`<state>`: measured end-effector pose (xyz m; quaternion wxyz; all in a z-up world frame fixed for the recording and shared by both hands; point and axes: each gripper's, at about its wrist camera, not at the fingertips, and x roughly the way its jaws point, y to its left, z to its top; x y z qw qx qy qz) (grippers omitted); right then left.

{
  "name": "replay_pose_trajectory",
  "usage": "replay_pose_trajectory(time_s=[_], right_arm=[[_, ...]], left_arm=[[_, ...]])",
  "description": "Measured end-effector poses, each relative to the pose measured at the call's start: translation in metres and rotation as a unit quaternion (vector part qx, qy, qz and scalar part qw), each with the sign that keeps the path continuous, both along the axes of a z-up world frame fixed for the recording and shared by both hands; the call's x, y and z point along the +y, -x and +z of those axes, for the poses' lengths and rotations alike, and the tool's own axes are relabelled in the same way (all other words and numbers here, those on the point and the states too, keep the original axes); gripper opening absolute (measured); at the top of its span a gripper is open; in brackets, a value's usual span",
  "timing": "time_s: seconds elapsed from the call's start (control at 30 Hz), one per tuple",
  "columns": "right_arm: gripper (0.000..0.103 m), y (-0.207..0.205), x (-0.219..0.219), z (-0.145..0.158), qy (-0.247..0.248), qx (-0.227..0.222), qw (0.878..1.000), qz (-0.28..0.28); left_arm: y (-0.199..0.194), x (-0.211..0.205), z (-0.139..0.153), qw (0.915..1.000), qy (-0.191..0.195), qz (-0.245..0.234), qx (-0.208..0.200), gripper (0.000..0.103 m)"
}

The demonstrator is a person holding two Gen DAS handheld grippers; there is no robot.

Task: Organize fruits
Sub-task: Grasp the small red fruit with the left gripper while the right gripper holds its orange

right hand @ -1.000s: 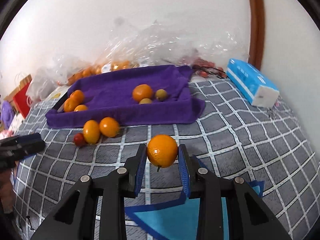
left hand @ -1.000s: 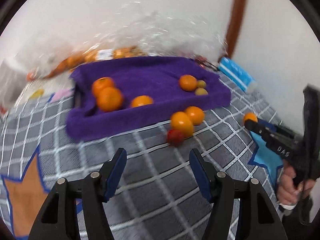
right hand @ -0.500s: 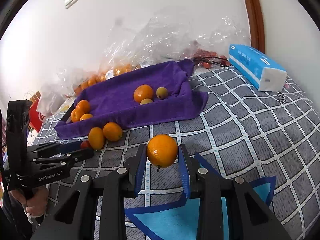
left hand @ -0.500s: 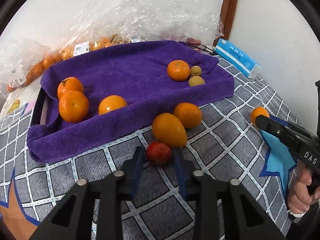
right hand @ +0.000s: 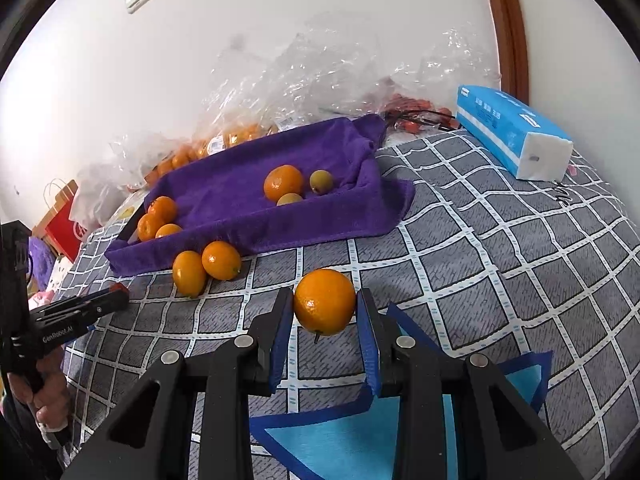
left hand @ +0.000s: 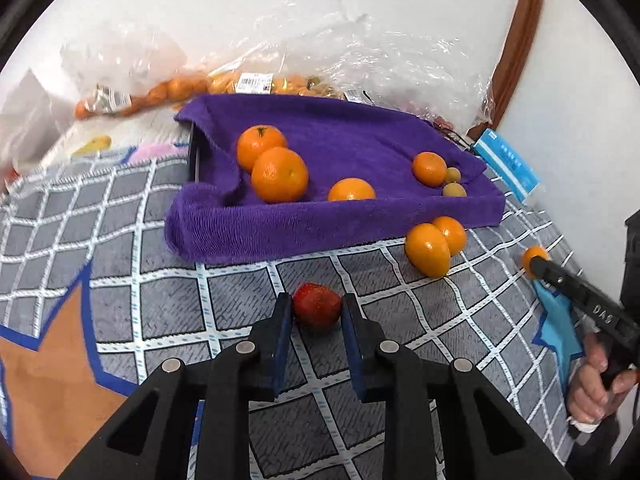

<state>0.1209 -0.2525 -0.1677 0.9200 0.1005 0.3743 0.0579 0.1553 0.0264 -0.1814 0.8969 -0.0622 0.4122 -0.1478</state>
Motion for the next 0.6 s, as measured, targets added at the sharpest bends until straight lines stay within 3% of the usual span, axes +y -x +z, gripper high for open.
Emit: replay_pose_trajectory(time_s=[0.13, 0.6], right_arm=[[0.032, -0.001, -0.002, -0.001, -0.002, 0.001, 1.000, -0.004], [0.032, 0.000, -0.003, -0.001, 0.003, -0.002, 1.000, -0.003]], left_arm=[[0.004, 0.012, 0.004, 0.9987, 0.049, 0.000, -0.016, 0.024], [0.012, 0.021, 0.007, 0.9971, 0.065, 0.025, -0.032, 0.024]])
